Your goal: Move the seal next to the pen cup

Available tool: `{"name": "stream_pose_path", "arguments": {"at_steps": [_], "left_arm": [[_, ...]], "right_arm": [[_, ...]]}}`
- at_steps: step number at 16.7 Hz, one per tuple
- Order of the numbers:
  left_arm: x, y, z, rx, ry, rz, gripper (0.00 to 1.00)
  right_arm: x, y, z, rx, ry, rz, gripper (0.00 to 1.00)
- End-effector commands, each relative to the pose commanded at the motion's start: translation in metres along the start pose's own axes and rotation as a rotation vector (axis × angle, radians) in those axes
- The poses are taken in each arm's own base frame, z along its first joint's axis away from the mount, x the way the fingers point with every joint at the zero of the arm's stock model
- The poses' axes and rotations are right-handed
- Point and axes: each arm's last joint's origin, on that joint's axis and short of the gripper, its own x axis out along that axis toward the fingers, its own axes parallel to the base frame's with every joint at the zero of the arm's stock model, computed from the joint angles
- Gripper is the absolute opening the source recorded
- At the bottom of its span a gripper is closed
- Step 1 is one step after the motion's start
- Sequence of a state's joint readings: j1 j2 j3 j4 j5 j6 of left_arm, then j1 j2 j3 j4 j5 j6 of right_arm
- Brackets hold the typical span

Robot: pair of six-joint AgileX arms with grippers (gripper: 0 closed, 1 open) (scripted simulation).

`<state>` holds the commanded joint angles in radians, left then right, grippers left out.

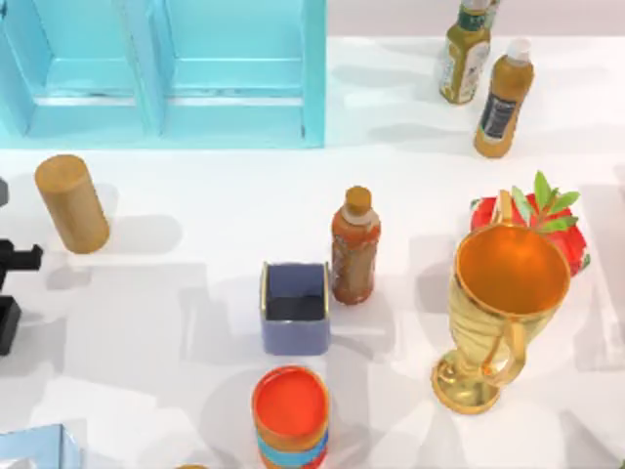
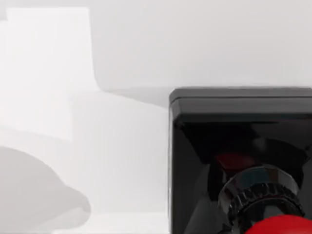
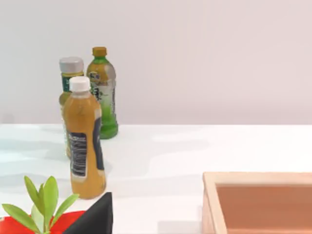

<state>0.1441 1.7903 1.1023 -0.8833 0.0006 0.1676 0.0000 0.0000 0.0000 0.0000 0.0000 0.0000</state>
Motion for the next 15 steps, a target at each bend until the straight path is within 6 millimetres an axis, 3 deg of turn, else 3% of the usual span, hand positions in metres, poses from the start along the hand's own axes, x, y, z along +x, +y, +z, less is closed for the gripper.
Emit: {"name": "stream_pose_path", "arguments": {"at_steps": [2, 11, 15], "left_arm": [[0.0, 0.0, 0.0, 0.0, 0.0, 0.0, 0.0], [-0.001, -0.001, 0.001, 0.003, -0.001, 0.0, 0.0], [-0.028, -0.032, 0.015, 0.006, -0.001, 0.0, 0.0]], "right_arm": [[0.0, 0.0, 0.0, 0.0, 0.0, 0.0, 1.0], [0.0, 0.0, 0.0, 0.0, 0.0, 0.0, 1.0], [0.0, 0.0, 0.0, 0.0, 0.0, 0.0, 1.0]]}}
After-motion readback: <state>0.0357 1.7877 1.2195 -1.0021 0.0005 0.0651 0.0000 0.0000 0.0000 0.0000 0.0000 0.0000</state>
